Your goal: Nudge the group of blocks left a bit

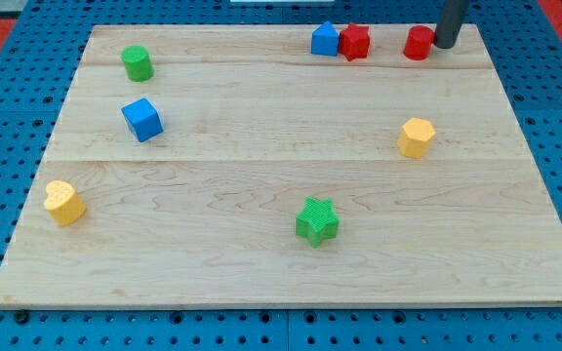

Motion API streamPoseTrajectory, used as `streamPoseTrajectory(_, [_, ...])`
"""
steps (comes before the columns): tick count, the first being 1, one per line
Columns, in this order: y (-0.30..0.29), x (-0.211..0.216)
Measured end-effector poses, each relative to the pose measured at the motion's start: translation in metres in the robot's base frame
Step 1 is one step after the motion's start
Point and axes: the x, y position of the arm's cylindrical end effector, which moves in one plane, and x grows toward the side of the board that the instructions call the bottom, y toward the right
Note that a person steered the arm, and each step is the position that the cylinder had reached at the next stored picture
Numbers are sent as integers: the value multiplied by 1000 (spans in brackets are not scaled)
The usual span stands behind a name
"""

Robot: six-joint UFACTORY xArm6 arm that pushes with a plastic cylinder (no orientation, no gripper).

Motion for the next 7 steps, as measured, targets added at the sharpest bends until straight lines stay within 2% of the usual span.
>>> streamPoseTrajectory(2, [-78, -8])
streamPoseTrajectory(3, [-55, -8])
streamPoseTrajectory(4, [-7, -8])
streamPoseTrajectory(5, [0, -11])
streamPoseTrajectory(7, [-67, -22])
